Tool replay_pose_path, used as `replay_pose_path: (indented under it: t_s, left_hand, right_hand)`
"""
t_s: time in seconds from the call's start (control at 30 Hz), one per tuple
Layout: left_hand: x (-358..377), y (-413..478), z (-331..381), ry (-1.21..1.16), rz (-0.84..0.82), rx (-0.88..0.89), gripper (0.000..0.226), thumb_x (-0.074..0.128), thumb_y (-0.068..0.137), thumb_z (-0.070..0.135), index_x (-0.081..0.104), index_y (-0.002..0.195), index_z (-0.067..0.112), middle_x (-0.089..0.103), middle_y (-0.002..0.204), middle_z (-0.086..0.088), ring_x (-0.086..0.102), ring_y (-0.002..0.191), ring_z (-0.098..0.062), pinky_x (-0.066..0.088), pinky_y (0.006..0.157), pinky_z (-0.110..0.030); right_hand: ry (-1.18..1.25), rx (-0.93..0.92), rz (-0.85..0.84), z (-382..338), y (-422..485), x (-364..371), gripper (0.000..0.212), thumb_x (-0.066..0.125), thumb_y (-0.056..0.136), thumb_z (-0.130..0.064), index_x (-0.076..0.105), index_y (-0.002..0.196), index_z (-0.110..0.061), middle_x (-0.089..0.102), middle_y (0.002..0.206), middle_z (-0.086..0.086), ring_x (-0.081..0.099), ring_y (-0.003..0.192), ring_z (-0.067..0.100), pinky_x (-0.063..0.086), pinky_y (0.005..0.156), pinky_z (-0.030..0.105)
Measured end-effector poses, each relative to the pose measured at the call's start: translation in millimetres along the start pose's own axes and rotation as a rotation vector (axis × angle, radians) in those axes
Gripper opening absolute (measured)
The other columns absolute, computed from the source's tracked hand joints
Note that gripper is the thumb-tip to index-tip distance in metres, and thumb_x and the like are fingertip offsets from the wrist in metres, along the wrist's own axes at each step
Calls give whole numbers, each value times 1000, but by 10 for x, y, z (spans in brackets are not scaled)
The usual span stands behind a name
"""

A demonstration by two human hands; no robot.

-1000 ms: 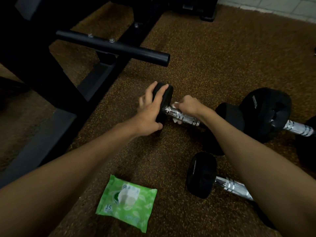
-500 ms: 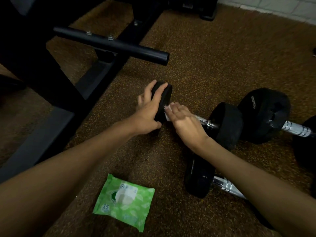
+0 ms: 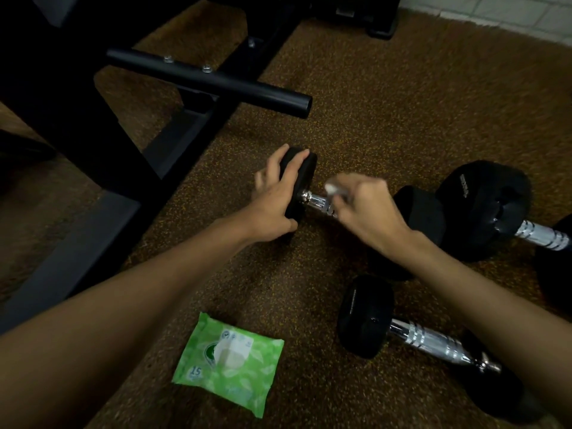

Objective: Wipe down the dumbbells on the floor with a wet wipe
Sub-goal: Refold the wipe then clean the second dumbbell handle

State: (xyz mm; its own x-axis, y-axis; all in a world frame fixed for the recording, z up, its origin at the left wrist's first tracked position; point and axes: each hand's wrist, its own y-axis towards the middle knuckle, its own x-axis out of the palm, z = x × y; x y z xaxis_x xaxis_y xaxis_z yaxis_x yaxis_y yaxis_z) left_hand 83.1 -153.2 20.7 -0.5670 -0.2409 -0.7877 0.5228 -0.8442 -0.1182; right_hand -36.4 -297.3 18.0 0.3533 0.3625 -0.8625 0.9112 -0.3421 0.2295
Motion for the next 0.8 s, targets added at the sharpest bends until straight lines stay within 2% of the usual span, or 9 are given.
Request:
replay_pose_path:
  t_s: [0.07,0.17,0.23,0.3,0.43,0.53,0.63,0.7,0.8]
  left_hand:
    - [6,-3,2,6,5,5,117,74,68,2,-2,148,40,-18,152,8,4,137,-32,22,109,-47]
    - [5,4,3,14,10,5,116,75,67,2,-1,148,39,-17,153,7,4,137,-33,22,109,-46]
    - [6,6,-1,10,12,4,116,74,67,2,0,148,39,-17,153,7,5,137,-33,22,109,-46]
    - [14,8,-8,11,16,8,116,74,67,2,0,148,39,-17,153,6,5,137,-32,22,108,-46]
    - [21,4,-17,10,17,16,116,74,67,2,0,148,38,-16,153,7,6,136,-32,23,107,-46]
    - [20,-3,-10,9,21,8,116,73,67,1,0,148,38,-16,153,7,7,136,-32,24,107,-45]
    - [14,5,2,5,24,6,115,73,67,1,1,148,38,-16,153,5,7,137,-31,24,107,-44]
    - [9,3,9,6,19,2,115,73,67,1,1,148,38,-16,153,6,7,137,-31,24,107,-44]
    - [8,-11,3,17,15,5,115,74,68,1,0,148,38,-17,153,7,7,137,-32,23,108,-44]
  right_hand:
    - [78,226,-100,23,173,17,20,48,93,-18,64,101,-9,65,92,10,61,82,22,49,73,30]
    - [141,486,-450,75,418,198,34,35,97,-29,62,89,-9,59,93,12,57,90,28,39,73,30]
    - [226,575,-542,98,549,263,36,31,93,-26,59,82,-7,64,92,18,62,81,30,39,67,31]
    - [386,704,-695,86,642,278,43,26,94,-23,59,79,-1,67,74,20,64,63,31,44,58,30]
    - [321,780,-956,53,753,284,56,18,95,-31,62,78,0,65,57,13,62,56,27,48,64,33]
    - [361,801,-927,50,786,359,54,20,96,-33,61,84,0,64,59,11,59,44,23,49,55,31]
    - [527,786,-756,51,758,425,41,25,96,-24,57,94,2,61,67,14,58,41,22,49,43,28]
    - [484,692,-597,60,734,461,38,33,92,-21,61,94,5,65,69,16,63,51,27,51,49,30]
    - [109,384,-432,25,533,457,32,38,92,-29,62,94,-8,66,92,15,64,86,32,51,74,37]
